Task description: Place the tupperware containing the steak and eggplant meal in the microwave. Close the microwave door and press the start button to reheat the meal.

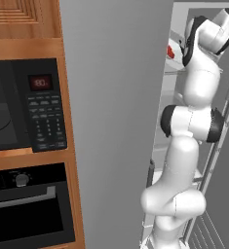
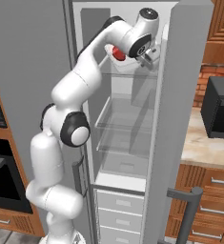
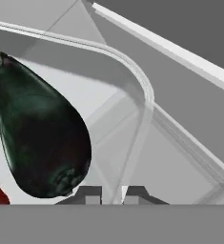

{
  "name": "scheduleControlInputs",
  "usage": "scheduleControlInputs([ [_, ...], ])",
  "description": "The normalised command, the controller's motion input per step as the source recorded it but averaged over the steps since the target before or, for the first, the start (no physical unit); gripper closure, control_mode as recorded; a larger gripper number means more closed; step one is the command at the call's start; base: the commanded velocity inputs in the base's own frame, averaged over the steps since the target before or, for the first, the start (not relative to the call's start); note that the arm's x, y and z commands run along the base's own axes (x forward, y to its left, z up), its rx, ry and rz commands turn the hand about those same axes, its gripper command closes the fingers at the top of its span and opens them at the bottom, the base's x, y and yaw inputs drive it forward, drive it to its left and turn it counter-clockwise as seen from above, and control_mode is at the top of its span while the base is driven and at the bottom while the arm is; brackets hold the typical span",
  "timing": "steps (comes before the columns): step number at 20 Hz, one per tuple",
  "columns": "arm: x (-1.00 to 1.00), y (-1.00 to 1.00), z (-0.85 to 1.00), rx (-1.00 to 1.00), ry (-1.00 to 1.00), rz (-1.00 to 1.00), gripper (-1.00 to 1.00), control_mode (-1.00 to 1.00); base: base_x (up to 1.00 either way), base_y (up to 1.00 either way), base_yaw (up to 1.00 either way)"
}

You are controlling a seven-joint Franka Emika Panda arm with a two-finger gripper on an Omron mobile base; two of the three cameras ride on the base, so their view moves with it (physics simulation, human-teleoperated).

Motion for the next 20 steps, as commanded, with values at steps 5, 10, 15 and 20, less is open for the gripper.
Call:
scheduleControlInputs([
  [5,-0.75,0.02,-0.42,-0.01,-0.1,-0.32,1.0,-1.0,0.0,0.0,0.0],
  [10,-0.99,0.08,-0.19,0.0,-0.05,-0.45,1.0,-1.0,0.0,0.0,0.0],
  [15,-1.0,0.25,-0.23,0.0,-0.05,-0.4,1.0,-1.0,0.0,0.0,0.0],
  [20,-0.82,0.37,-0.22,0.04,-0.03,-0.26,1.0,-1.0,0.0,0.0,0.0],
])
